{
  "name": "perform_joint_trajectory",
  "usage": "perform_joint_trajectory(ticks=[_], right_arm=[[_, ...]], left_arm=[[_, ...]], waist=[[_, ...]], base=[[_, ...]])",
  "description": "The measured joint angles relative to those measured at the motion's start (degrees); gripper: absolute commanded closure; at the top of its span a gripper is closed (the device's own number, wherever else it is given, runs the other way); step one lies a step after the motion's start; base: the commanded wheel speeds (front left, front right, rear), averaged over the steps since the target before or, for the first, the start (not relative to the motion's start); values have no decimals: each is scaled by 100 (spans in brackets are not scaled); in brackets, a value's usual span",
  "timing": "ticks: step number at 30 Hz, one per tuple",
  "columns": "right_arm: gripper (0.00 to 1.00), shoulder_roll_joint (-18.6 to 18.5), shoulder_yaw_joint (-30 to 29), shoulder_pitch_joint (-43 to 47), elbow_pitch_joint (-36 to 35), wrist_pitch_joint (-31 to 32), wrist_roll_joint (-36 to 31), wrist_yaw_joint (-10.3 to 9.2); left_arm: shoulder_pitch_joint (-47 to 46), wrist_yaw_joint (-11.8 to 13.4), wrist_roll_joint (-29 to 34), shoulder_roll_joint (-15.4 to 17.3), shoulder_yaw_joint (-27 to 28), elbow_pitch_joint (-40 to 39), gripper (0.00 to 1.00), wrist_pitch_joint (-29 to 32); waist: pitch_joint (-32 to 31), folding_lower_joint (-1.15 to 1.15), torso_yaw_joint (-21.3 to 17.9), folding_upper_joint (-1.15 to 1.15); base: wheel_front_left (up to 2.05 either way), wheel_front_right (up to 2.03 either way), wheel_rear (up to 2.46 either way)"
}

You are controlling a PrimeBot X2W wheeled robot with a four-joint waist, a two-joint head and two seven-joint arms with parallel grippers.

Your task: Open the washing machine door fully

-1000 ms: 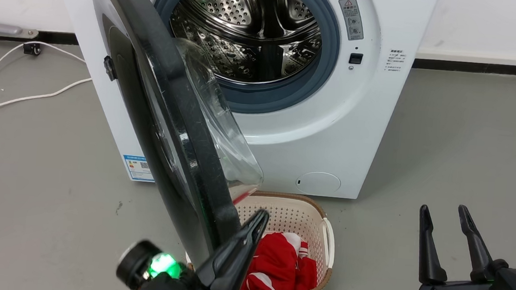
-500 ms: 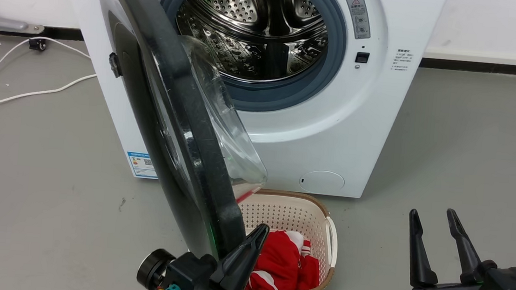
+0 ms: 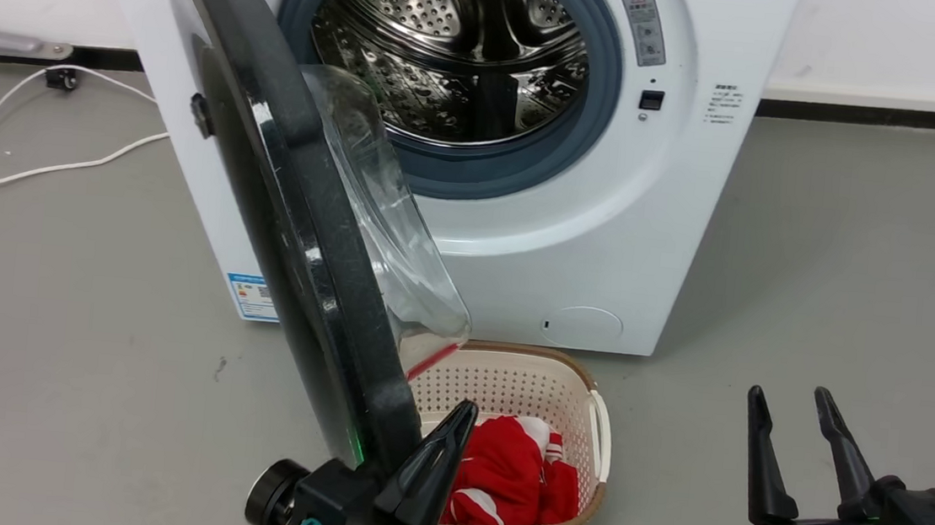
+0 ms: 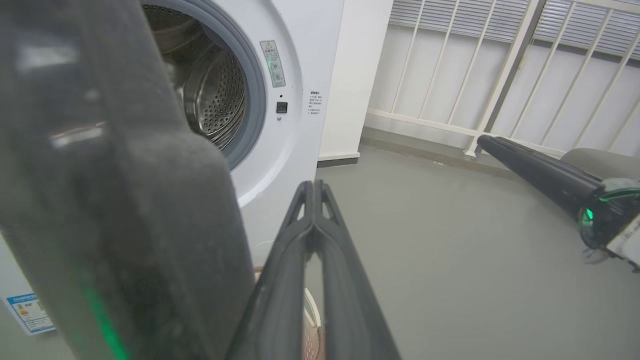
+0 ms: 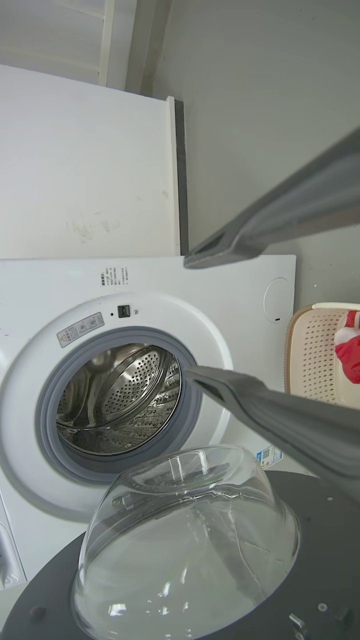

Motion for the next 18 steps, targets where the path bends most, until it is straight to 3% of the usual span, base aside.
perform_joint_trajectory(ticks=[8,18], right_arm=[[0,2,-87,31,36,0,26,0],[0,3,-125,28,102,0,-7,0]], left_arm=[[472,245,47,132,56,-352,100,-23],[798,579,26,334,286,-854,100,127]], waist=[[-48,0,462,0],[-34,0,1435,0]], base=[[0,0,0],[0,0,0]])
